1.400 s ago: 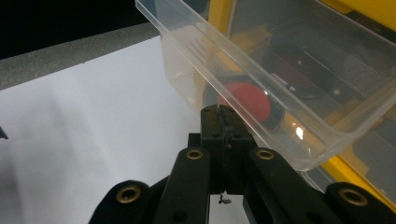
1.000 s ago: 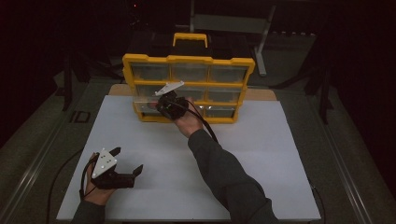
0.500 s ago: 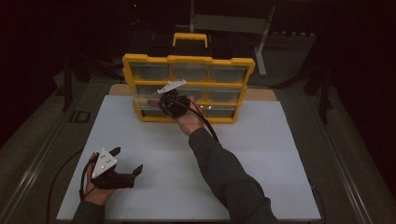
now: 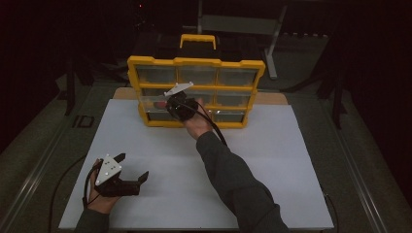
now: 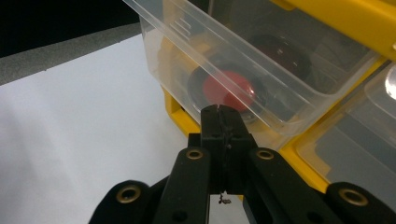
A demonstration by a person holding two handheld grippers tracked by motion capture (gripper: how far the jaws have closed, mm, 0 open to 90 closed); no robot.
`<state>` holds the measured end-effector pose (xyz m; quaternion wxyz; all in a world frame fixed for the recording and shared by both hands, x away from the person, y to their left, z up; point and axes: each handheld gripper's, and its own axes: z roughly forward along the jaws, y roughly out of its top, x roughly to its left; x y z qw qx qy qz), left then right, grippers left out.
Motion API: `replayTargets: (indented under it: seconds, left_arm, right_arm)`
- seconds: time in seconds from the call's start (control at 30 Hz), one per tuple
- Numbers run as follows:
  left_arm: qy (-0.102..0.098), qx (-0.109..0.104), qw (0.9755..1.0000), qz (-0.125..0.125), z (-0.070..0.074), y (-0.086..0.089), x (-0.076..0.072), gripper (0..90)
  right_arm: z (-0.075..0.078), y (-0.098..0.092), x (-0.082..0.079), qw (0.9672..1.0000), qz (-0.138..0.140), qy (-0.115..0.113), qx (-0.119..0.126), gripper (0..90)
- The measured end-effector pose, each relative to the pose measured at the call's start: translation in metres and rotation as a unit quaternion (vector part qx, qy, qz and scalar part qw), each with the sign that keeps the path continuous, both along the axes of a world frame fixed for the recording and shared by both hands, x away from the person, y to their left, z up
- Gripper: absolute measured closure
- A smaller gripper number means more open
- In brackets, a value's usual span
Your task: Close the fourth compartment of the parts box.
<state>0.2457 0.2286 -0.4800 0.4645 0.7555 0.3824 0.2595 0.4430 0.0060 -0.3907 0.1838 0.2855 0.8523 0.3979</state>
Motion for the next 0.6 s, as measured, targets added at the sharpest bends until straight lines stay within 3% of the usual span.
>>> replayTargets:
  seconds: [0.6]
  left_arm:
    - [0.0,0.0,1.0,0.0,-0.0003,0.0,0.0002,0.0]
  right_arm:
    - [-0.003,0.0009,0.0094,0.9998,-0.016,-0.01,-0.008,90.0]
